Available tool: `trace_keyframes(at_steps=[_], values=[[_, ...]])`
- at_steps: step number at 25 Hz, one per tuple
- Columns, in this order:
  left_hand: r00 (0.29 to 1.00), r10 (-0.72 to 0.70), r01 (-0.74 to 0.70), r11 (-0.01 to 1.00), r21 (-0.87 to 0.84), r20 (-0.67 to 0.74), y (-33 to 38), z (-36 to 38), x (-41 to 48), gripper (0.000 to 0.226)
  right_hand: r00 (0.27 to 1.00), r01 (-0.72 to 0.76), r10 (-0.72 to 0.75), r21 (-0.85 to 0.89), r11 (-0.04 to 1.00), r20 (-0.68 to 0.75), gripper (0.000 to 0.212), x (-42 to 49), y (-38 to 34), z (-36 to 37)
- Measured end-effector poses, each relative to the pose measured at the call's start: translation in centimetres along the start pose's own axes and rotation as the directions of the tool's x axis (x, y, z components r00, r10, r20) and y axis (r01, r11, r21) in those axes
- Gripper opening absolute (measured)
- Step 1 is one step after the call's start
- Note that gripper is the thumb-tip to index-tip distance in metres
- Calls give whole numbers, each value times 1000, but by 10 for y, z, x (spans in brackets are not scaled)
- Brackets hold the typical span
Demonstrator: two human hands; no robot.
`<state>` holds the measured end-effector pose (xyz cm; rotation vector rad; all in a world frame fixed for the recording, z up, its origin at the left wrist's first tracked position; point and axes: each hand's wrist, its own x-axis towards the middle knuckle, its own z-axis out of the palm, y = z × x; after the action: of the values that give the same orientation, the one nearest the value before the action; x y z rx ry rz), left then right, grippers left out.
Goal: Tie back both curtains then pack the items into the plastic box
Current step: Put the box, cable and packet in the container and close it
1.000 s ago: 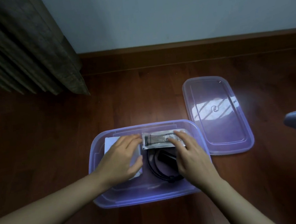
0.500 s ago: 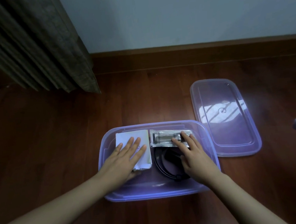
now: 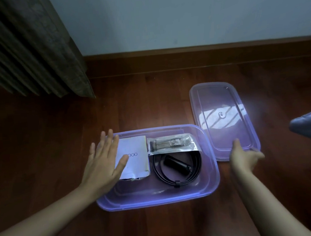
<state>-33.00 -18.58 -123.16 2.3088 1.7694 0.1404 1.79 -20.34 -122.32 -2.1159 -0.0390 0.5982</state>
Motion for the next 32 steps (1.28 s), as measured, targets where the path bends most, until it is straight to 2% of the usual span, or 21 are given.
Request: trace_keyframes(at_steps=[1, 2, 4, 6, 8, 11, 16, 19, 21, 24, 26, 28, 32], values=[[999, -42, 42, 999, -24, 28, -2, 1, 0, 99, 977, -213, 213, -19, 977, 21, 83, 12, 7, 1], [997, -62, 64, 997, -37, 46, -2, 2, 1, 104, 936, -345, 345, -5, 939, 67, 90, 18, 14, 2], [996, -70, 72, 997, -32, 59, -1, 3, 1, 107, 884, -445, 421, 88, 891, 202, 87, 25, 25, 6], [996, -76, 78, 996, -37, 56, -1, 2, 0, 108, 884, -404, 368, 74, 912, 287, 74, 31, 30, 9], [996, -76, 78, 997, -28, 55, -1, 2, 1, 107, 900, -298, 298, -48, 953, 319, 65, 39, 32, 7], [995, -82, 83, 996, -18, 64, -1, 1, 2, 95, 935, -167, 218, -195, 966, 279, 66, 46, 33, 2], [994, -88, 88, 996, -6, 69, 0, 0, 2, 88, 926, -122, 201, -251, 960, 319, 64, 43, 22, -1], [994, -85, 85, 996, -3, 71, -1, 1, 2, 88, 926, -154, 230, -255, 955, 301, 65, 51, 22, -1], [995, -83, 83, 997, -1, 61, -1, 1, 2, 88, 925, -220, 258, -162, 962, 277, 64, 49, 22, -1], [995, -81, 82, 997, -9, 62, 0, 1, 2, 89, 937, -288, 255, 113, 951, 239, 59, 45, 14, 3], [995, -79, 80, 997, -13, 62, 0, 0, 2, 89, 938, -327, 244, 394, 859, 246, 51, 39, 4, 7], [996, -73, 76, 995, -58, 41, -1, -1, 2, 88, 929, -358, 217, 579, 732, 299, 42, 37, -5, 10], [988, -140, 108, 927, -360, -64, 0, -5, 3, 78, 878, -420, 83, 675, 606, 472, 23, 43, -23, 14]])
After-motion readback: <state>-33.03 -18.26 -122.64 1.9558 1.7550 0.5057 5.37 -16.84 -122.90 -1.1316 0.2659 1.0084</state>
